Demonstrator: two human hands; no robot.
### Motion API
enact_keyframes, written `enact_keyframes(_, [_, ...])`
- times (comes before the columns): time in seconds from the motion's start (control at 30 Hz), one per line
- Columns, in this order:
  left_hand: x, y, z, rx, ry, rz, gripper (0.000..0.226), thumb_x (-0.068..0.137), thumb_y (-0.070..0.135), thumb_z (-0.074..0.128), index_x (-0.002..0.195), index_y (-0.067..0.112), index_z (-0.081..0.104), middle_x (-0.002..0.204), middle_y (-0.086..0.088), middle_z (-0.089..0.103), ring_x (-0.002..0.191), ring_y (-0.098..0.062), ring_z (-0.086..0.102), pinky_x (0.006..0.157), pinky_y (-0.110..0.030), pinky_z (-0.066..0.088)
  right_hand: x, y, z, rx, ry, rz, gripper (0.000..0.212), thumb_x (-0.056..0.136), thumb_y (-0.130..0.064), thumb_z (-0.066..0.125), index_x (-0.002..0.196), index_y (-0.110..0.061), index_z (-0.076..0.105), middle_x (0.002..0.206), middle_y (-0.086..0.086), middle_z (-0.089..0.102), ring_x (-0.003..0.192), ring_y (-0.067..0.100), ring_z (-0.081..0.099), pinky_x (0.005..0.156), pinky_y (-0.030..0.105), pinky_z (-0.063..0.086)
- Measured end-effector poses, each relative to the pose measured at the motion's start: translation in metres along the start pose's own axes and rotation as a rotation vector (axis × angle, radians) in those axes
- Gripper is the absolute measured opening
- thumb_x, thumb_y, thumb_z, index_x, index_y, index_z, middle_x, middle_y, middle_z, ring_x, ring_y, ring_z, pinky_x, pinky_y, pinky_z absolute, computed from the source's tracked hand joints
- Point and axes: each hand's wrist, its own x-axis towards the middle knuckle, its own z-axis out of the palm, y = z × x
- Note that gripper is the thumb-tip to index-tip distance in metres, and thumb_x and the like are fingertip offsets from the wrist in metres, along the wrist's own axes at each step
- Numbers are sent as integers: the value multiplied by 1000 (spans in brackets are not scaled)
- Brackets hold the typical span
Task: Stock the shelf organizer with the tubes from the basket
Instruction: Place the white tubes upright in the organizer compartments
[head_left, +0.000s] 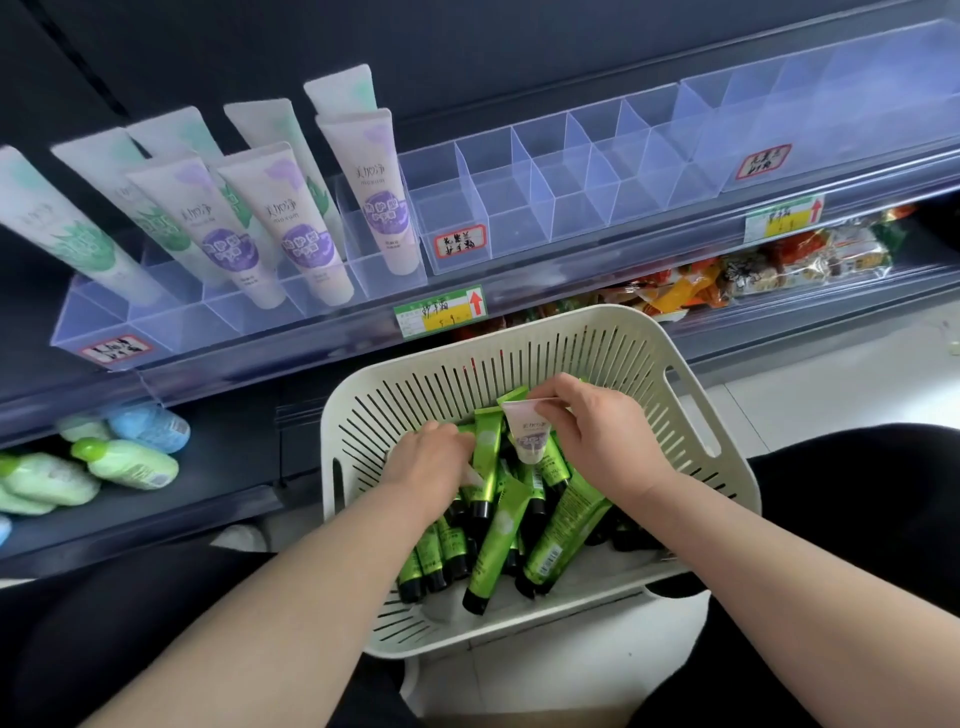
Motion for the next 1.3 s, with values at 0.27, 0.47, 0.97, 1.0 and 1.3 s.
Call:
enact_keyframes(0.27, [-14,-11,-54,-554,359,-221,14,95,17,53,105,24,58,88,0,61,75,-22,57,60,-32,45,20,-25,-17,-54,102,-29,9,92,-16,56,97,-16,64,84,-2,70,70,22,66,57,32,51])
enact_keyframes(0.47, [-37,-30,-107,-617,576,-207,15,94,18,56,107,25,58,97,1,64,84,-19,56,68,-30,42,52,-74,-37,-52,150,-101,9,91,-16,55,95,-17,62,90,-2,68,75,23,63,58,36,50])
enact_keyframes(0.97, [-131,-162,-231,-544,949,-573,19,90,14,53,105,20,62,100,-5,63,87,-22,53,68,-31,40,159,-263,-33,43,146,-297,19,96,-19,44,101,-21,62,99,-2,59,81,21,57,64,32,44])
enact_keyframes(1.0, [-133,-170,-234,-548,959,-574,17,90,13,53,103,20,62,99,-4,63,85,-22,53,65,-31,40,164,-272,-30,67,168,-299,19,96,-19,44,99,-22,62,97,-4,58,79,19,56,63,32,44])
enact_keyframes(1.3, [-128,-206,-245,-561,1009,-600,17,93,10,49,103,17,59,100,-3,59,84,-20,53,61,-32,40,213,-302,28,57,88,-293,18,96,-17,44,98,-17,62,96,2,55,76,26,56,64,34,47])
